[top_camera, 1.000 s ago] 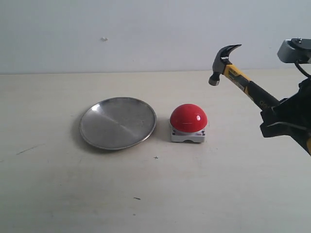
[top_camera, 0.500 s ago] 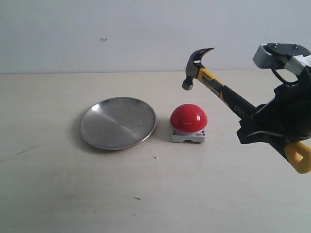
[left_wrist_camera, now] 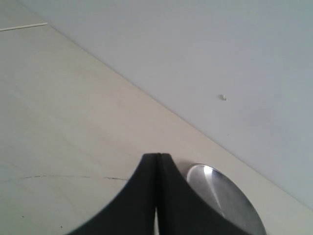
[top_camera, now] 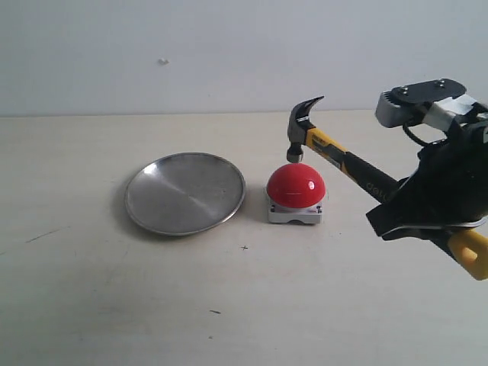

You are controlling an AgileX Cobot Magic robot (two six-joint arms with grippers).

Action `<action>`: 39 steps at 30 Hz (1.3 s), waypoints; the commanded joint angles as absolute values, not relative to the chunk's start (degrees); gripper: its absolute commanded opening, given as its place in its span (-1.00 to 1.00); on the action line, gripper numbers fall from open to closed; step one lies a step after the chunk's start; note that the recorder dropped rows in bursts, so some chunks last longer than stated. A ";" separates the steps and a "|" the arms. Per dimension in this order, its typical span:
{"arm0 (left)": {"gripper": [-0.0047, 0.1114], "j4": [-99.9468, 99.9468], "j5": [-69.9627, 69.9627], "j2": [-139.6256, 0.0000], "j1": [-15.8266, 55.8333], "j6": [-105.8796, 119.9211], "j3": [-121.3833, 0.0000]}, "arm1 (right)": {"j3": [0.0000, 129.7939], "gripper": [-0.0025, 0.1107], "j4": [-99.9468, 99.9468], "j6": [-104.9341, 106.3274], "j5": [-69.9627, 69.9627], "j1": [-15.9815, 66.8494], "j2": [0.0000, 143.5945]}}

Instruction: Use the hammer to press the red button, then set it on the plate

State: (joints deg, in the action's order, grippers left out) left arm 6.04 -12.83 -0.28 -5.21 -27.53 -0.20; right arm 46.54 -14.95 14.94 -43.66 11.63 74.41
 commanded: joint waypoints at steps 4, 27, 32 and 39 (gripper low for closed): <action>-0.92 5.77 -12.29 0.00 -4.89 -27.19 0.00 | 47.73 -0.96 -10.94 10.55 -36.72 12.95 75.03; -0.92 5.77 -12.29 0.00 -4.89 -27.19 0.00 | 57.12 -0.96 -9.84 9.42 -36.10 12.95 73.80; -0.92 5.77 -12.29 0.00 -4.89 -27.07 0.00 | 58.10 -0.96 -9.95 9.42 -39.60 12.95 74.20; -0.92 5.77 -12.29 0.00 -4.89 -27.07 0.00 | 53.53 -0.96 -7.43 8.85 -44.71 12.95 85.95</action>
State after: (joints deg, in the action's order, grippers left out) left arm 6.04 -12.83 -0.28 -5.21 -27.44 -0.20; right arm 52.92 -7.97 9.23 -48.15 12.83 85.20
